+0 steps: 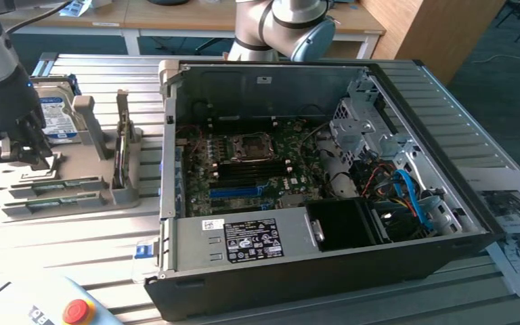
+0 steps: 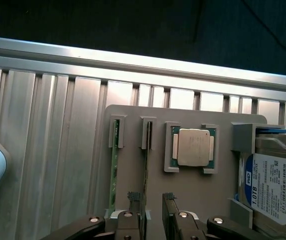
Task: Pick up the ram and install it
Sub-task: 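Pick up the ram and move it above insertion slot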
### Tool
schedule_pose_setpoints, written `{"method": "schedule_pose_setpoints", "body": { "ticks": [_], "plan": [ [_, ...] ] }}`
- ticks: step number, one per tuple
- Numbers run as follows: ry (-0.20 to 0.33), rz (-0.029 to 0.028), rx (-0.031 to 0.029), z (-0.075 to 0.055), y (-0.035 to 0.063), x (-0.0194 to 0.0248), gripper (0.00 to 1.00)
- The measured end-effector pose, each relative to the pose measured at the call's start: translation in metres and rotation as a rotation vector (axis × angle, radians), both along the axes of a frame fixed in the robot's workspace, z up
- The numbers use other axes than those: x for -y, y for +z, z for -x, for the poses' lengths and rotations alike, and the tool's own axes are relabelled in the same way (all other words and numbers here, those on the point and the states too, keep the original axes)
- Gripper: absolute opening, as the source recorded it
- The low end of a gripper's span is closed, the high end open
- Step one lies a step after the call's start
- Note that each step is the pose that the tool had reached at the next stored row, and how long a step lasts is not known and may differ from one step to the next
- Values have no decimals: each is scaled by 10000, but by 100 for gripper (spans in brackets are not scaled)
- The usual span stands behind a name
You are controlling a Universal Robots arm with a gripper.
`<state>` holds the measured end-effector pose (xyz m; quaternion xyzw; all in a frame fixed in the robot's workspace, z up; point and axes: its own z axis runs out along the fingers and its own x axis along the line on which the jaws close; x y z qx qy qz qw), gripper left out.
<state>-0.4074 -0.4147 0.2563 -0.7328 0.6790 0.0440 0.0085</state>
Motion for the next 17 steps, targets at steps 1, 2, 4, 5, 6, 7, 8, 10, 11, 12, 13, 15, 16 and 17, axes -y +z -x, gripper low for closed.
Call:
{"method": "schedule_pose_setpoints", "body": {
  "ticks": [1,2,4,5,6,7,8,10,11,12,13,15,16,17],
  "plan": [
    [1,1,-1,0,1,8,31],
    [1,2,-3,0,2,18,31],
    [1,1,-1,-1,1,41,31],
    [1,2,-2,-1,2,53,31],
    [1,2,-3,0,2,65,31],
    [0,1,-2,0,2,77,31],
    [0,1,-2,0,1,89,31],
    [1,2,-3,0,2,116,31],
    [1,1,-2,0,2,128,31],
    [1,0,-2,0,2,139,31],
    [1,-1,-3,0,2,150,31],
    [1,-6,-2,-1,1,171,31],
    [1,-8,-2,0,2,181,31],
    [1,-10,-2,0,2,192,31]
  ]
}}
